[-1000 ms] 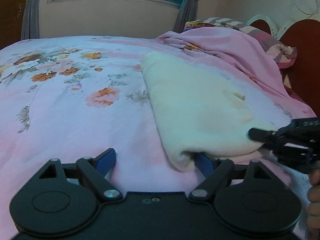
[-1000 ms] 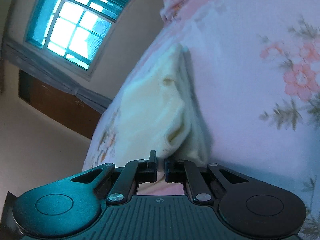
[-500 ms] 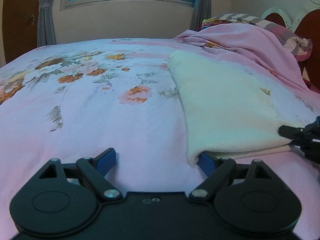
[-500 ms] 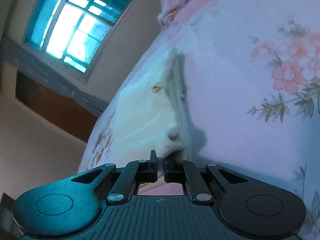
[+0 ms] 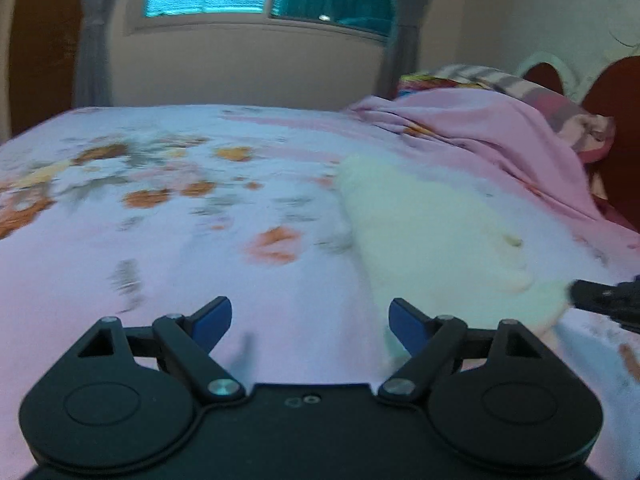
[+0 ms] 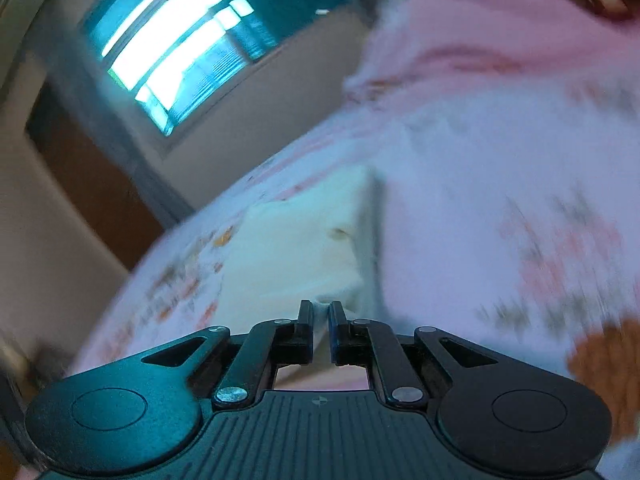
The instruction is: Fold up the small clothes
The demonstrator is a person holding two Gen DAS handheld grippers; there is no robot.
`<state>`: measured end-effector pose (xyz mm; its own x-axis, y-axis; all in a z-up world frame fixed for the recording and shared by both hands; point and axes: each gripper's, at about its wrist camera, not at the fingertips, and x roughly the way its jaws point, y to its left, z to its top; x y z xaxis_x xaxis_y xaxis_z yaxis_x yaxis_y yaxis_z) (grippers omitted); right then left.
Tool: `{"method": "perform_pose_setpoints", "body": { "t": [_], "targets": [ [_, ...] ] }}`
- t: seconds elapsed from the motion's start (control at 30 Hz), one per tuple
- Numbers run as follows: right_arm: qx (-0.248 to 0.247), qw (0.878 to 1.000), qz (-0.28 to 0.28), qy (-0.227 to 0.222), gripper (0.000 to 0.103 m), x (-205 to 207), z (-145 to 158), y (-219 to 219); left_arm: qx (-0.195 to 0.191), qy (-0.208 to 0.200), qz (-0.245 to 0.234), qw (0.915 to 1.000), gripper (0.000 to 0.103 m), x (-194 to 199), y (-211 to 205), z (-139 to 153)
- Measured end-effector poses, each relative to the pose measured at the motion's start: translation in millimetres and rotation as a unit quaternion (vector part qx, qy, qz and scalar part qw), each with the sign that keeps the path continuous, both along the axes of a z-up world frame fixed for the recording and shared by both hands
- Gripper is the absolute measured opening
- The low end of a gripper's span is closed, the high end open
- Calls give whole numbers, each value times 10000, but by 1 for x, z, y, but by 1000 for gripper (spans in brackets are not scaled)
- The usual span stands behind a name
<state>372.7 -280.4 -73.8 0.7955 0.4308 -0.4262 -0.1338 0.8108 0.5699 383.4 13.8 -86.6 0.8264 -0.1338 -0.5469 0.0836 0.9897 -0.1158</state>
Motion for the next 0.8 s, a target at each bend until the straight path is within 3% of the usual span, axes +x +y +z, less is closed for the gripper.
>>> {"method": "perform_pose_setpoints", "body": {
  "t": [0.03, 0.1, 0.17, 0.23, 0.3, 0.4, 0.47, 0.53, 0.6, 0.67, 0.7, 0.77, 0.8],
  "targets": [
    [-321, 9993, 147, -87, 8, 4, 3, 11, -38, 105, -83, 9999, 84, 6, -6, -3],
    [-1078, 9933, 374, -190, 8, 11, 0, 31, 285, 540, -254, 9978, 86, 21, -22, -18],
    [-1668, 9835, 578, 388, 8, 25, -18, 42, 285, 665, -309, 9969, 86, 22, -21, -28],
    [-1658, 9841, 572, 270, 8, 21, -14, 37, 251, 481, -363, 9979, 84, 16, -14, -20],
    [-1728, 9843, 322, -148, 8, 12, 5, 31, 304, 151, -296, 9990, 84, 16, -9, -8],
    [-1500, 9866, 167, -614, 8, 12, 29, 31, 210, 85, -338, 9992, 84, 35, -8, 1],
    [-1415, 9880, 325, -521, 8, 27, 27, 38, 364, 154, -448, 9982, 84, 48, -18, -1],
    [-1680, 9840, 525, -259, 8, 34, 8, 49, 516, 316, -571, 9965, 85, 53, -27, -10],
    [-1914, 9779, 761, 349, 8, 45, -25, 51, 650, 452, -621, 9949, 85, 56, -34, -19],
    [-1690, 9831, 677, 190, 8, 45, -23, 42, 650, 390, -628, 9951, 85, 57, -33, -14],
    [-1595, 9856, 566, 70, 11, 43, -17, 38, 647, 333, -621, 9954, 85, 57, -32, -11],
    [-1570, 9866, 345, -277, 41, 41, -5, 34, 662, 282, -614, 9955, 85, 60, -30, -8],
    [-1536, 9869, 323, -374, 62, 43, -1, 32, 673, 273, -622, 9954, 85, 64, -31, -6]
  ]
}}
